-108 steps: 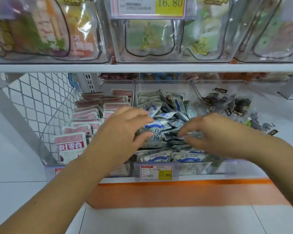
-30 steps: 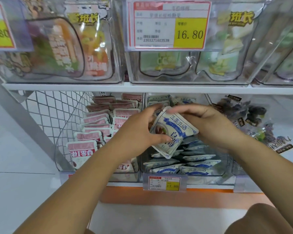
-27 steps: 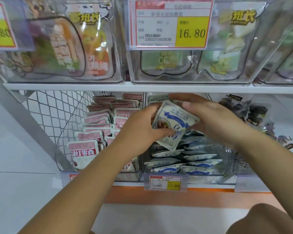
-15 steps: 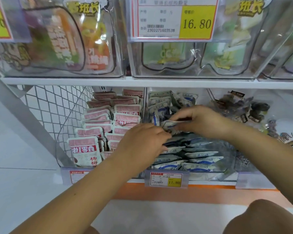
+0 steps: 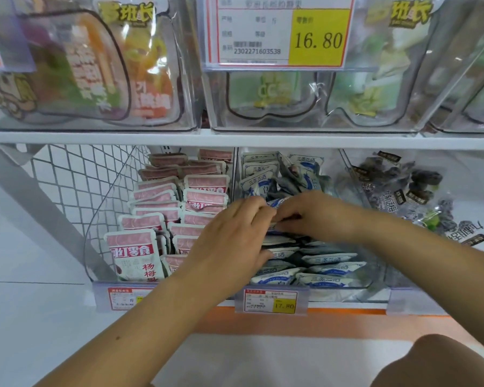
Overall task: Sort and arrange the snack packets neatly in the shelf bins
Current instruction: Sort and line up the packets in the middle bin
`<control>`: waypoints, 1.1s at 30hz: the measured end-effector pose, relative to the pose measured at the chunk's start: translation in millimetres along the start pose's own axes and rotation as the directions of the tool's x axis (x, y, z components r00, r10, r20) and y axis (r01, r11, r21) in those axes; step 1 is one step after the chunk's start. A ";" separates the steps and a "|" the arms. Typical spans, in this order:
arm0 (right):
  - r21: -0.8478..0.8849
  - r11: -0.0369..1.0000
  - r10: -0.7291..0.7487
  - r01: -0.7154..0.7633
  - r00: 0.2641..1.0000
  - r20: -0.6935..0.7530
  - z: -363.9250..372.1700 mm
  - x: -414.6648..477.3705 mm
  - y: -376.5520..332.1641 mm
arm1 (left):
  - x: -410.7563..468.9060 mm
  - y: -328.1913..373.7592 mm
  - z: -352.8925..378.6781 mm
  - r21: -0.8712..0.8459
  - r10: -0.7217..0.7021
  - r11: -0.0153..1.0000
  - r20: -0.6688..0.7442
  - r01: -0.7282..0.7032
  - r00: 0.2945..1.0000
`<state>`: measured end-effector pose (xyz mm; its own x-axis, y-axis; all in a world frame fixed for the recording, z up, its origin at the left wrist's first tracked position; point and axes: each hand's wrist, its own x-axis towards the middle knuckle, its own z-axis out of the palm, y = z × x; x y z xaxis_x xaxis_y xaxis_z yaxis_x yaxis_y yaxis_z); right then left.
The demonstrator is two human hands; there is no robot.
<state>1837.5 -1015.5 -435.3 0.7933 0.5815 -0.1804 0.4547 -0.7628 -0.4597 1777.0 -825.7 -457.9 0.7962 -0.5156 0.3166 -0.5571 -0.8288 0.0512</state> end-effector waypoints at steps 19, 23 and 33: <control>-0.298 0.944 0.261 -0.139 0.867 0.425 -34.7 29.8 15.2 | 40.2 11.4 1.2 0.058 0.064 0.995 0.321 -0.087 0.945; -0.351 0.927 0.276 -0.135 0.878 0.391 -35.7 29.1 21.4 | 54.4 12.7 7.7 0.086 0.030 0.993 0.509 -0.085 0.860; -0.653 0.757 0.276 -0.036 0.923 0.269 -16.3 42.0 39.2 | 56.6 -5.7 -8.1 0.009 0.139 0.985 0.550 -0.173 0.824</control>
<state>1895.3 -1025.6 -446.8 0.7483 0.4023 -0.5275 0.5800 -0.7826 0.2260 1823.3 -848.4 -432.7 0.7078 -0.6596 -0.2529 -0.6842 -0.7292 -0.0129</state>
